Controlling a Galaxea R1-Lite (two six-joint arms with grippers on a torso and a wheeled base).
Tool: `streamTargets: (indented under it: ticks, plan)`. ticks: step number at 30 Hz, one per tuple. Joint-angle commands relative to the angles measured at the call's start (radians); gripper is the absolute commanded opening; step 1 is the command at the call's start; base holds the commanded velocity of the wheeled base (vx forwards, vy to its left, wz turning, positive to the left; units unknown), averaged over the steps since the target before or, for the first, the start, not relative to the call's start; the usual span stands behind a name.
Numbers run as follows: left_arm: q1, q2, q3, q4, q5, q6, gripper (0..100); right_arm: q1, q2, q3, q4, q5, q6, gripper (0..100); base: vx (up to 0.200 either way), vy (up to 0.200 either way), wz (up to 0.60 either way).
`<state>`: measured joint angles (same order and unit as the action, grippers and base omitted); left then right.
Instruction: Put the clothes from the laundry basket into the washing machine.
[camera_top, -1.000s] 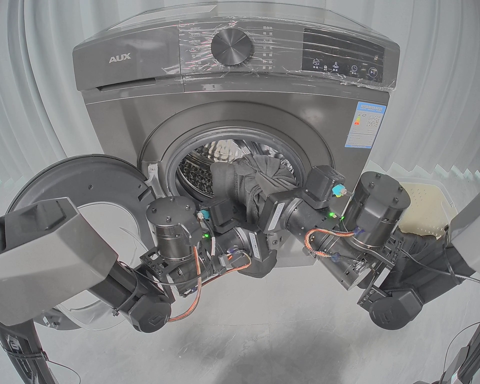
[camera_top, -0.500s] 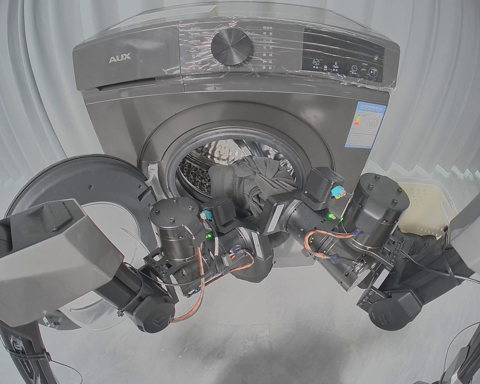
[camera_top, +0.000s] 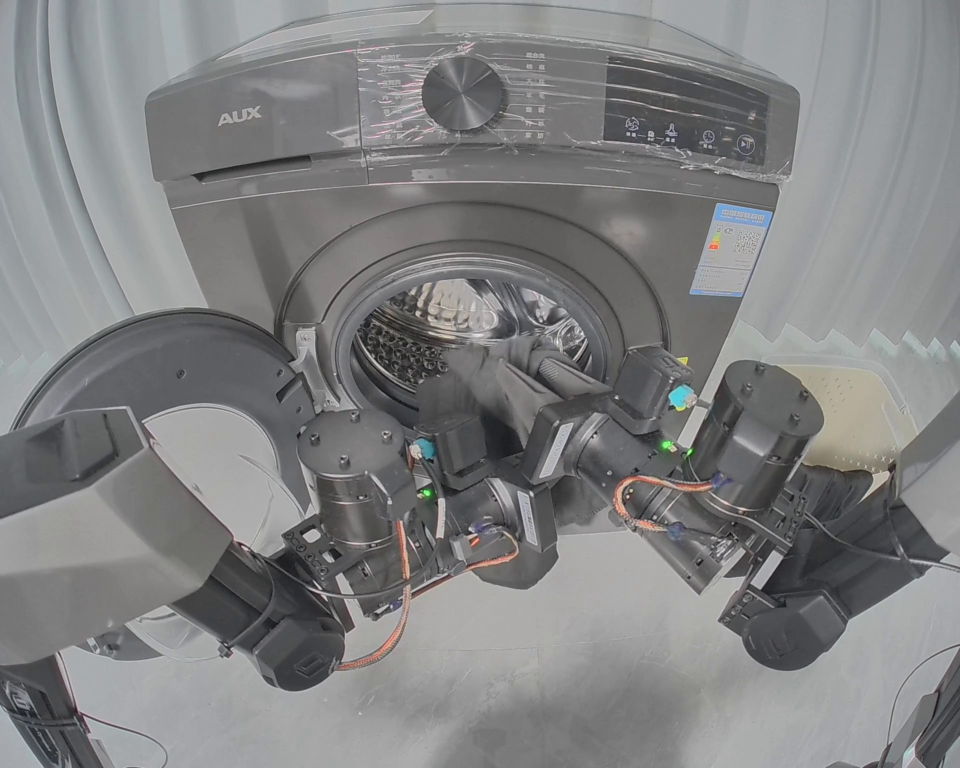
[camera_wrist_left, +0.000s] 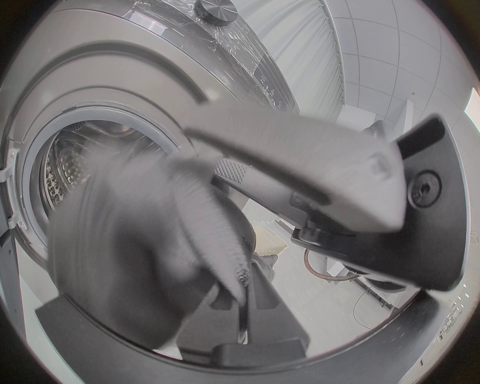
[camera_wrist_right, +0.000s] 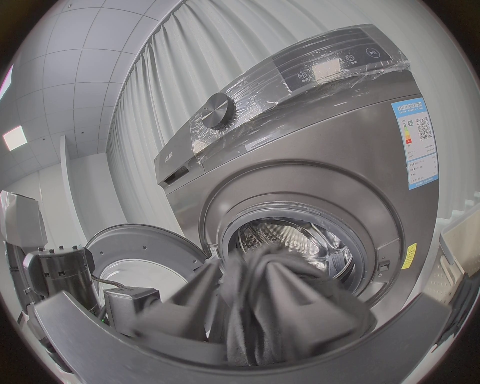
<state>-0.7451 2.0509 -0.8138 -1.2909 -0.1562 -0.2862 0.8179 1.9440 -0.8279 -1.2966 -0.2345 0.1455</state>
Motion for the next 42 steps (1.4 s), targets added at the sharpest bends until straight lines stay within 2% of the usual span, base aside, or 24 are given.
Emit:
streamTargets:
  ticks: [1, 8, 13, 15, 20, 26, 32, 37, 42]
  plan:
    - [0.0, -0.012, 0.002, -0.008, 0.0, -0.002, 0, 0.003, -0.004, 0.012, 0.011, 0.0, -0.003, 100, 0.0, 0.0, 0.0]
    - [0.024, -0.012, -0.008, -0.007, 0.006, -0.005, 0, -0.022, -0.008, 0.012, 0.02, -0.002, -0.003, 100, 0.0, 0.0, 0.0]
    - [0.067, -0.012, -0.01, -0.005, 0.007, -0.007, 0, -0.092, -0.014, 0.013, 0.025, -0.003, -0.004, 100, 0.0, 0.0, 0.0]
    - [0.09, -0.018, -0.008, -0.007, 0.01, -0.008, 0, -0.148, -0.031, 0.021, 0.036, -0.003, -0.004, 100, 0.0, 0.0, 0.0]
    - [0.107, -0.081, 0.004, 0.004, 0.017, -0.011, 0, -0.217, -0.048, 0.072, 0.034, 0.003, -0.007, 100, 0.0, 0.0, 0.0]
    - [0.113, -0.118, 0.024, 0.024, 0.02, -0.007, 0, -0.261, -0.053, 0.105, 0.033, 0.024, -0.006, 100, 0.0, 0.0, 0.0]
    - [0.116, -0.153, 0.025, 0.027, 0.023, -0.002, 0, -0.29, -0.042, 0.188, 0.031, 0.05, -0.007, 100, 0.0, 0.0, 0.0]
    - [0.121, -0.201, 0.036, 0.061, 0.021, 0.021, 0, -0.276, -0.036, 0.271, 0.025, 0.09, -0.009, 100, 0.0, 0.0, 0.0]
    - [0.127, -0.224, 0.039, 0.073, 0.015, 0.025, 0, -0.258, -0.02, 0.337, -0.027, 0.202, -0.009, 100, 0.0, 0.0, 0.0]
